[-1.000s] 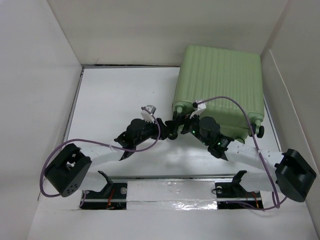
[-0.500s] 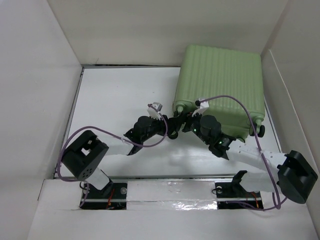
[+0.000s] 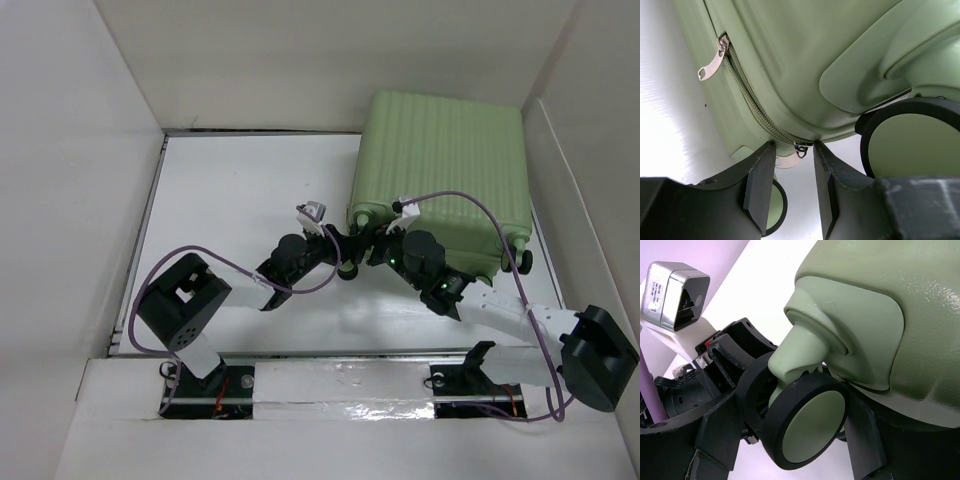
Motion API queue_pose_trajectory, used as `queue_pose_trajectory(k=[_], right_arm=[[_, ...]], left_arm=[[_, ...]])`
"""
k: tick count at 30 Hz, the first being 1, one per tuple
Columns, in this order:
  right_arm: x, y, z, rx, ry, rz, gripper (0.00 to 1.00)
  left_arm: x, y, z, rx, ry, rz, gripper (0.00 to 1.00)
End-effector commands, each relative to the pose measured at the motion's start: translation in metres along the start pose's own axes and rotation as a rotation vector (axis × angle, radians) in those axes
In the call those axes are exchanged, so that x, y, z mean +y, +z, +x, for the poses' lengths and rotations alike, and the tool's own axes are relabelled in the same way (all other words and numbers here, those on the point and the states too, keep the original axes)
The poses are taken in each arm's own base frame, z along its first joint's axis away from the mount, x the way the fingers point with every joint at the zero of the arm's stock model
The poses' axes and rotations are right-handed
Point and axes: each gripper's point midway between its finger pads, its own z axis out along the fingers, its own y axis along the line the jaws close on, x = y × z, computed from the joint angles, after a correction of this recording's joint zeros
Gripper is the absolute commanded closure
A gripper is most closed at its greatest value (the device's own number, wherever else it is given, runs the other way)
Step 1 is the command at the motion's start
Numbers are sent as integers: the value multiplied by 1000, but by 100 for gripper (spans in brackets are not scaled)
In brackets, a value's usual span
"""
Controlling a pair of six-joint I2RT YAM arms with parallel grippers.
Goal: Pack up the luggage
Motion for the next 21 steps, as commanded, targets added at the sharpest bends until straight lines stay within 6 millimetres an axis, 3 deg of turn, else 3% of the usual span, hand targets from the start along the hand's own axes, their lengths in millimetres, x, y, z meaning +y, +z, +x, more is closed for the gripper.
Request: queue_pose_trajectory(k=[1, 10, 15, 21], right_arm=[[27, -4, -45, -131, 34, -92, 82], [34, -4, -44, -124, 34, -130, 87], [34, -8, -47, -134, 34, -132, 89], [28, -11, -55, -105, -9, -65, 96]], left_arm=[[-26, 9, -27, -99, 6, 76, 69], [-8, 15, -25, -106, 1, -7, 79], [2, 16, -23, -105, 10, -57, 100], [12, 14, -17, -88, 35, -99, 100]])
